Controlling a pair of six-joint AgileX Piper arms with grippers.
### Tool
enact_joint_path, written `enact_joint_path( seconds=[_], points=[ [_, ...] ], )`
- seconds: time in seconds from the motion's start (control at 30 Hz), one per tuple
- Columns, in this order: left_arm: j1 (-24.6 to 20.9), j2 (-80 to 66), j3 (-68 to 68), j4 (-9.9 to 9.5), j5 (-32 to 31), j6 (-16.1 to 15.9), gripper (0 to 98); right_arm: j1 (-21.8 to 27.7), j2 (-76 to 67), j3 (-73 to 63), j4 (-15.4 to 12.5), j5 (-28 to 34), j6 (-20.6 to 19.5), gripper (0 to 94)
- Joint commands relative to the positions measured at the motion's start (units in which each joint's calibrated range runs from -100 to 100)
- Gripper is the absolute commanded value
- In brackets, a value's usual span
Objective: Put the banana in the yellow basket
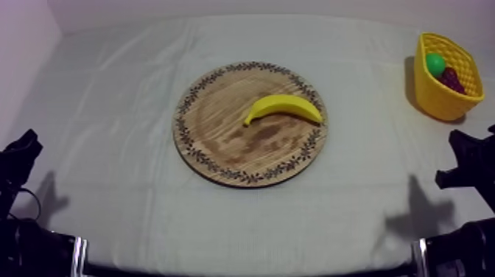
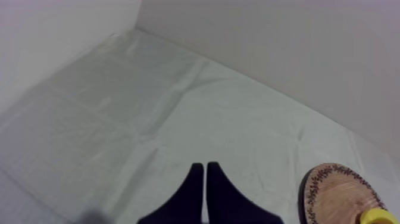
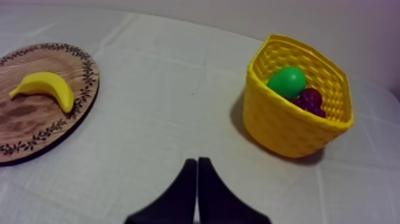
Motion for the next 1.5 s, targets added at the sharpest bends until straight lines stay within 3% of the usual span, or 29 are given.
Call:
enact_joint_path(
  seconds=[0.0,0.13,0.27,0.5,0.6,0.7,0.93,1.03,1.23,1.47],
  points=[
    [0.0,0.0,0.0,-0.02,0.0,0.0,0.1,0.4,0.0,0.0,0.0,0.0,4.0,14.0],
    [0.0,0.0,0.0,-0.02,0.0,0.0,0.1,0.4,0.0,0.0,0.0,0.0,4.2,12.4],
    [0.0,0.0,0.0,-0.02,0.0,0.0,0.1,0.3,0.0,0.0,-0.1,0.6,3.6,5.0],
    [0.0,0.0,0.0,-0.02,0.0,0.0,0.1,0.2,0.0,-0.1,-0.1,0.6,7.7,9.0],
    [0.0,0.0,0.0,-0.02,0.0,0.0,0.1,0.0,0.0,-0.1,-0.1,0.6,7.4,17.3],
    [0.0,0.0,0.0,-0.02,0.0,0.0,0.1,-0.6,0.0,-0.1,-0.2,0.6,6.9,18.0],
    [0.0,0.0,0.0,-0.02,0.0,0.0,0.1,-1.6,0.8,-0.1,-1.7,-0.9,12.2,6.1],
    [0.0,0.0,0.0,-0.02,0.0,0.0,0.1,-1.6,2.3,-1.0,-0.6,-1.0,12.0,4.4],
    [0.0,0.0,0.0,-0.02,0.0,0.0,0.1,-1.9,8.6,-10.9,0.7,1.5,10.1,3.0],
    [0.0,0.0,0.0,-0.02,0.0,0.0,0.1,-1.7,21.2,-31.8,-2.4,10.2,10.0,2.7]
  ],
)
